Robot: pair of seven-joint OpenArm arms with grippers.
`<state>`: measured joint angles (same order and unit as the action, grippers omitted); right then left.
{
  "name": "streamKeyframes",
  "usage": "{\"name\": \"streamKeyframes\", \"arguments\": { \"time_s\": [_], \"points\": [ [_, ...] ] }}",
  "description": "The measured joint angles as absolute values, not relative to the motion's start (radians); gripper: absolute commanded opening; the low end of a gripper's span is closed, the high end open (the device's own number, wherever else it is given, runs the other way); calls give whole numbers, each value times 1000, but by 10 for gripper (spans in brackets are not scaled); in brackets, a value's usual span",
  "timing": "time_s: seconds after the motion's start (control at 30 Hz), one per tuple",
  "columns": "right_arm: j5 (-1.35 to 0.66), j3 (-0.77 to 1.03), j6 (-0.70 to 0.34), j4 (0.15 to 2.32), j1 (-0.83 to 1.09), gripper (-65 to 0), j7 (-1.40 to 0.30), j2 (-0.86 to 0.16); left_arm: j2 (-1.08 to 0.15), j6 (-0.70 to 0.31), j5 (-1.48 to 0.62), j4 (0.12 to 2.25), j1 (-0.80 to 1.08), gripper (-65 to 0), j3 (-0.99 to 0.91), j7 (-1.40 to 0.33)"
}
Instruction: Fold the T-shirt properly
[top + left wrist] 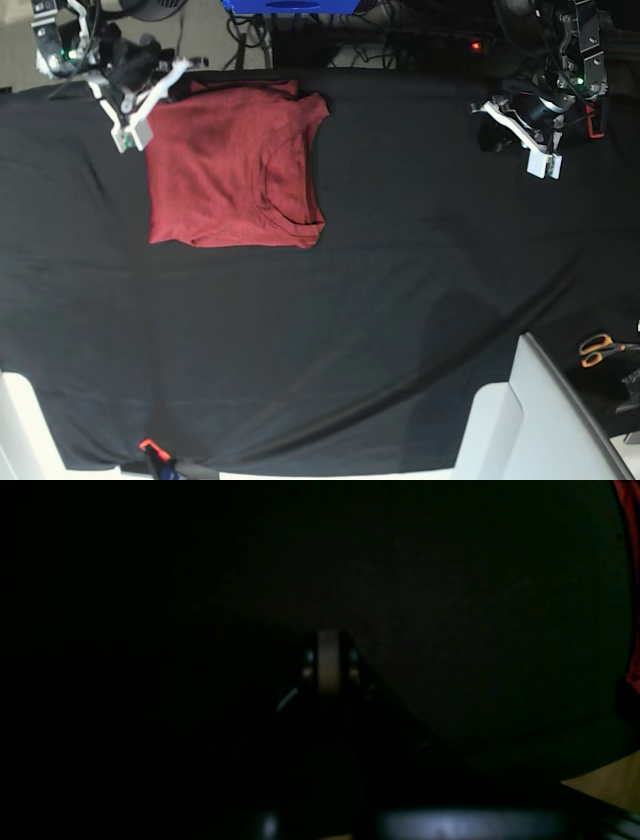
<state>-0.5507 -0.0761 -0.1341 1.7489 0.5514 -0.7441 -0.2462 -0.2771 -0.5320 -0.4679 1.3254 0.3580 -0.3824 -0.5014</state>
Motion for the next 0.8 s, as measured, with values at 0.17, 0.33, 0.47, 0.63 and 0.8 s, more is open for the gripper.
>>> {"name": "streamKeyframes", "arguments": {
  "time_s": [0.17,0.33,0.47,0.63,0.8],
  "points": [
    [-564,-108,-141,1913,578,-642,-752,-246,-278,-532,-467,1326,361,-650,-382,-503],
    [-558,-123,-139,1856,524,-642,-783,-246,-287,-530,-470,1381,363,-650,-246,-551],
    [-554,-124,-138,1814,510,-642,-789,-247,-256,-550,-489,1529,338,-650,-171,-753],
    [-557,-125,-139,1779,498,-642,-783,-246,-244,-550,-707,1585,261,-650,-174,-862],
    [-553,-128,-139,1776,499,-642,-786,-246,-239,-688,-886,1436,221,-133,-158,-875]
  ]
}}
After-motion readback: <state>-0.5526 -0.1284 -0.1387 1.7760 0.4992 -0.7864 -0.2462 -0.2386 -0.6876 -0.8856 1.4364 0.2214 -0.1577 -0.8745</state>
